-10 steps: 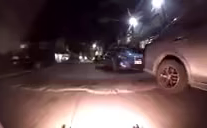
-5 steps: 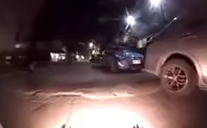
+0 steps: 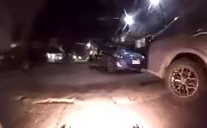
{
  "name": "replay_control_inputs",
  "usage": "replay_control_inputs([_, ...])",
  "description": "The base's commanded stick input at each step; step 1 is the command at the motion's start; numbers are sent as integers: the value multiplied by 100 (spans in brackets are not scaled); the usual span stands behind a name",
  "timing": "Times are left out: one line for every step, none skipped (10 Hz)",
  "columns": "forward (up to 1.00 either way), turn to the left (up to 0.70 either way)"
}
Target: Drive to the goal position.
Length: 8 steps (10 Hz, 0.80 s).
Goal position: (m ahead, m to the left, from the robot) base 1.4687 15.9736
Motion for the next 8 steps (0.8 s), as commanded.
replay_control_inputs([60,0])
replay_control_inputs([60,0])
replay_control_inputs([60,0])
replay_control_inputs([60,0])
replay_control_inputs([60,0])
replay_control_inputs([60,0])
replay_control_inputs([60,0])
replay_control_inputs([60,0])
